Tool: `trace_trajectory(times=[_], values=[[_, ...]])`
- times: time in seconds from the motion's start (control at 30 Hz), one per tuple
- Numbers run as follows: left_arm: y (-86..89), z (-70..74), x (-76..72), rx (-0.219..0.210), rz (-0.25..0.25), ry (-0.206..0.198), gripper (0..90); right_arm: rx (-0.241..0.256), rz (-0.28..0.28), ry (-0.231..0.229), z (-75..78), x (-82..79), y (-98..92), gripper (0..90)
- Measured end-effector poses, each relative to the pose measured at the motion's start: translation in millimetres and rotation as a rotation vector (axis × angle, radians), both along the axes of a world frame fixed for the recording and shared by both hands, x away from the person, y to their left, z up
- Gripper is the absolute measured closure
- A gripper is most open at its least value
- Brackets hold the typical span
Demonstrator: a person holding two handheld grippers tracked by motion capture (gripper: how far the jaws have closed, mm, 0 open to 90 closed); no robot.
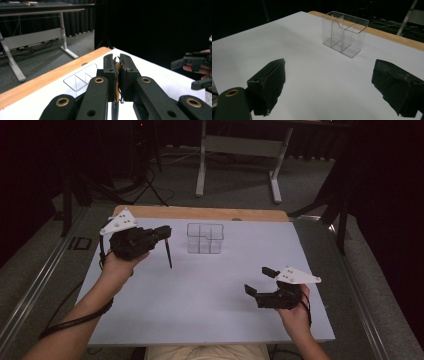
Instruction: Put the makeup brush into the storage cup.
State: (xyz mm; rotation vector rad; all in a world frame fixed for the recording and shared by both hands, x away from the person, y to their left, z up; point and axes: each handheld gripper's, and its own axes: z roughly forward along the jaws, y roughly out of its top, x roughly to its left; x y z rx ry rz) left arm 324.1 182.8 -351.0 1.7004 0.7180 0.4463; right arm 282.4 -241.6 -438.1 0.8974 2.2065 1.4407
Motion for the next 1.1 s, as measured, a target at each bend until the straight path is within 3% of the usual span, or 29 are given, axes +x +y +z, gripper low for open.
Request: trace_trajectory(times=[0.13,0.37,0.6,1.1], values=[[1.5,7.1,7.5,-0.027,-0.013,-0.011,85.5,-0.016,-0.003,-0.004,-0.9,0.1,0.9,11.9],[-3.7,22.0,19.6,-0.008,-0.019,-0.046,85.5,-0.02,0.002,-0.006,-2.2,1.3,2.6,12.0],[-11.8,32.5,34.1,-0.008,-0.044,-0.052,85.5,-0.01,0.011,-0.019,-0.9,0.3,1.1,12.0],[-33.1,43.3,63.6,-0.017,-0.053,-0.071,85.5,-0.013,0.007,-0.011,-3.2,0.6,0.0,12.0]])
